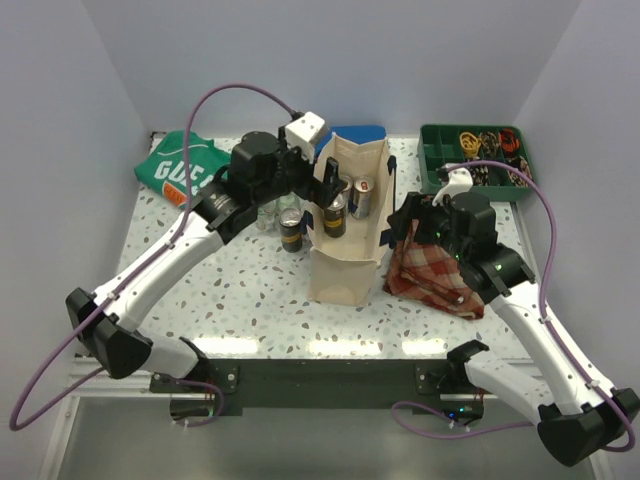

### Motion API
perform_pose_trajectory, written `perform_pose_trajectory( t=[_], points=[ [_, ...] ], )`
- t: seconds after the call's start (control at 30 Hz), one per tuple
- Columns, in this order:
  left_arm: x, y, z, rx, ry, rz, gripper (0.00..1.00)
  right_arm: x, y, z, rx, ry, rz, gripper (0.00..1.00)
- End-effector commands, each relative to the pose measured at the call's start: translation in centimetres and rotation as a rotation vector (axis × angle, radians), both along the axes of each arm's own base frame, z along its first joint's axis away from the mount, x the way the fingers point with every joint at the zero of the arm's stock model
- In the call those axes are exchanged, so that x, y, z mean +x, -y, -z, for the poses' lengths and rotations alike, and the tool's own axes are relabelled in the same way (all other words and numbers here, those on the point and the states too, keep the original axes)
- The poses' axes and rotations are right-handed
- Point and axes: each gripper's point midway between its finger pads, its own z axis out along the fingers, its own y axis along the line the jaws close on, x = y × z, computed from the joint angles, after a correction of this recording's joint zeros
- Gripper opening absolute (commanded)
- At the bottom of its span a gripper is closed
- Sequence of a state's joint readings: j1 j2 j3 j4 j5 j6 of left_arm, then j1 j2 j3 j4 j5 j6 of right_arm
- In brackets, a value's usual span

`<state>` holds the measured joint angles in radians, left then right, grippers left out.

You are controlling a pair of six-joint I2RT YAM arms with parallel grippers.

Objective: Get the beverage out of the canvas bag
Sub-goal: Take out the drink from the canvas bag.

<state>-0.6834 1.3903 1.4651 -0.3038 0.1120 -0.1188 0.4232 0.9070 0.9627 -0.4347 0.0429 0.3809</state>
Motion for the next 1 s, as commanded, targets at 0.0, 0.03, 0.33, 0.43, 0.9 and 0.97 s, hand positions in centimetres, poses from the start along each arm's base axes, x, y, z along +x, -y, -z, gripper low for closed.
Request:
perform_pose_trajectory(
  t=[0.0, 0.03, 0.33, 0.43, 0.9, 0.97],
  points=[
    [-1.2, 2.5, 0.3, 0.067, -0.035, 0.125, 0.96, 0.5, 0.9, -1.7, -0.036, 0.064, 0.026, 0.81],
    [-1.0, 3.1, 1.4, 0.086, -0.060, 0.144, 0.96, 0.5, 0.9, -1.6, -0.041, 0.062, 0.025, 0.81],
    [-0.3, 5.5, 4.0, 0.122, -0.134, 0.196, 0.96, 0.7, 1.2, -1.1, -0.062, 0.062, 0.030, 0.82],
    [0.5, 5.9, 5.6, 0.156, -0.175, 0.183, 0.96, 0.5, 1.4, -1.0, -0.073, 0.061, 0.034, 0.82],
    [2.1, 5.6, 7.5, 0.238, -0.222, 0.088, 0.97, 0.4, 1.8, -1.0, -0.077, 0.059, 0.051, 0.83],
    [2.6, 5.6, 8.1, 0.262, -0.234, 0.075, 0.97, 0.4, 1.8, -1.2, -0.077, 0.060, 0.052, 0.83]
  ],
)
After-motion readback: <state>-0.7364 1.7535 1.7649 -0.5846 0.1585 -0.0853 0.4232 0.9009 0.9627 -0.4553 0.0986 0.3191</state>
